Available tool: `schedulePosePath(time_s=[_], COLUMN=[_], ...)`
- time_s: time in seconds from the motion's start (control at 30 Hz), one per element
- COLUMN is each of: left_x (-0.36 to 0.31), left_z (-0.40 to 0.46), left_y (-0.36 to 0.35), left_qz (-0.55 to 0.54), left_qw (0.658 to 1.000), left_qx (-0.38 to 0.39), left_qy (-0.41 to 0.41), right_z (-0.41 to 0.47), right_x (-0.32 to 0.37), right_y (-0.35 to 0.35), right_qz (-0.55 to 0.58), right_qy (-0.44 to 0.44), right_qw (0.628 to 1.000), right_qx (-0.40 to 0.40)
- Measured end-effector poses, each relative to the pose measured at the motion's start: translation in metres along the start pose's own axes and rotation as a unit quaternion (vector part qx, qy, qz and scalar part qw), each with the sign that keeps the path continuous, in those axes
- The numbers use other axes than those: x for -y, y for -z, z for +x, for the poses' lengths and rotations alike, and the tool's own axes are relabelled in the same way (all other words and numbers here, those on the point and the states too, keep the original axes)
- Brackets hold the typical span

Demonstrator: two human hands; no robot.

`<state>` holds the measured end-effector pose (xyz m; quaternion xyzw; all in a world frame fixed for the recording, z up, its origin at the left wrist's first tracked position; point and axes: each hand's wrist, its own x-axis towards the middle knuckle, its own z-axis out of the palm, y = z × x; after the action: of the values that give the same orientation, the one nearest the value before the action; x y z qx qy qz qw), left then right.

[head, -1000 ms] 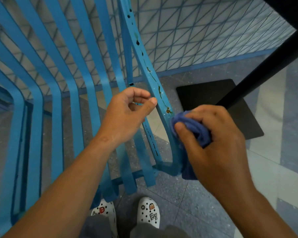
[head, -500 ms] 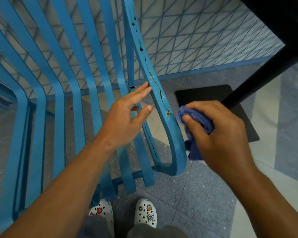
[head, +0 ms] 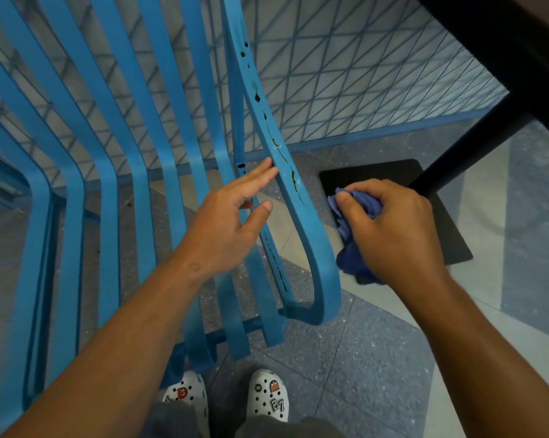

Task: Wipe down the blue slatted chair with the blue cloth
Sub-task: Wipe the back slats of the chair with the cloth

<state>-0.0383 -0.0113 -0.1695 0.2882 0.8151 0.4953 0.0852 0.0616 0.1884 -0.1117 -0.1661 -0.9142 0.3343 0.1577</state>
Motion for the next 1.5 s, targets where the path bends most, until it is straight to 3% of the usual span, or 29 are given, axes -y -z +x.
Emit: schedulePosePath(time_s=[0.23,0.43,0.57,0.67,0.9,1.2,1.5], left_x=[0.000,-0.002,-0.006,-0.007,-0.006,-0.005,-0.005], left_z=[0.001,0.001,0.003,0.004,0.006,0.009,0.012], left_y=[-0.003,-0.003,-0.003,-0.005,-0.002,0.001,0.005], left_qz=[-0.013,-0.022,-0.030,-0.033,-0.037,-0.010,-0.013], left_qw=[1.000,0.999,0.999,0.998,0.997,0.997,0.998], left_qx=[-0.016,-0.028,-0.043,-0.055,-0.056,-0.058,-0.038], left_qy=[-0.005,0.007,0.015,0.013,0.026,0.043,0.054], right_z=[-0.023,0.020,-0.009,-0.027,0.021,-0.014,0.046], right_x=[0.023,0.009,0.025,0.027,0.016,0.028,0.013], right_y=[-0.027,-0.021,-0.012,-0.027,-0.032,-0.034,-0.044], right_qz=[-0.013,-0.002,0.038,-0.001,0.098,0.038,0.072], right_qy=[0.073,-0.017,0.035,0.075,-0.057,0.019,-0.079], right_qw=[0.997,1.000,0.999,0.997,0.993,0.999,0.994], right_qx=[0.015,0.011,0.001,0.015,0.016,0.026,0.003])
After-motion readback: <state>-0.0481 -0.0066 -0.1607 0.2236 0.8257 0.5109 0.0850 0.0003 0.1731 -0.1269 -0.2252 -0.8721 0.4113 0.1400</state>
